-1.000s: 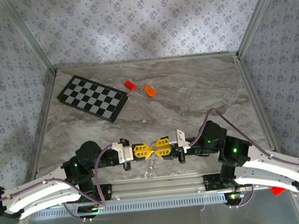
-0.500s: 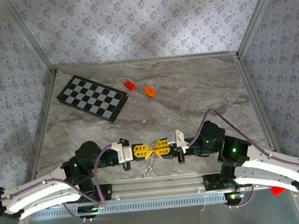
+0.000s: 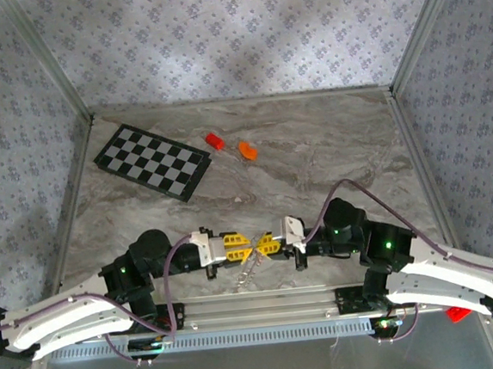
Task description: Put the keys on the keyring
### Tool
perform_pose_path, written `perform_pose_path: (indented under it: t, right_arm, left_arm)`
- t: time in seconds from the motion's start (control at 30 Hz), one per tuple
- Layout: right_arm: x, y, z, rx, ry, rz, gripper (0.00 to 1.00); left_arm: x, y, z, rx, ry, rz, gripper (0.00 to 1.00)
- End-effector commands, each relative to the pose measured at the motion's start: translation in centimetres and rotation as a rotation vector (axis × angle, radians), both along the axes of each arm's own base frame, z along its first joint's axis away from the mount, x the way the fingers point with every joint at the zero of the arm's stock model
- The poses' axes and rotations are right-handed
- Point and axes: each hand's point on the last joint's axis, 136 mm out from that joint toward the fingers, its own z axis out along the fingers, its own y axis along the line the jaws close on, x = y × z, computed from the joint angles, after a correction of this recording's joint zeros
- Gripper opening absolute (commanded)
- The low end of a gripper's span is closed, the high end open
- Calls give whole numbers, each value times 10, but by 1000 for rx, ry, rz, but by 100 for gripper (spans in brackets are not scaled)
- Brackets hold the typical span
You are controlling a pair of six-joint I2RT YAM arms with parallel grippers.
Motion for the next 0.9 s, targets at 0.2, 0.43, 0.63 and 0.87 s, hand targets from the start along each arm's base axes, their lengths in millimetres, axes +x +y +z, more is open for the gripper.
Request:
perform_pose_path:
  t: [0.2,0.43,0.63,0.87]
  right_arm:
    - [7,-20,6,-204,-53,-43,0]
    - [9,-23,-4,-354,-7,-49,0]
    - [7,-21,-3,-387,9,-28,0]
    - [5,-16,1,-372,14,-6,0]
  left_arm:
    - [10,9,10,72,36,72,29]
    - [3,0,8,99,53,18,33]
    - [4,-3,8,93,51,20,33]
    - [2,-12,7,83,58,-13,33]
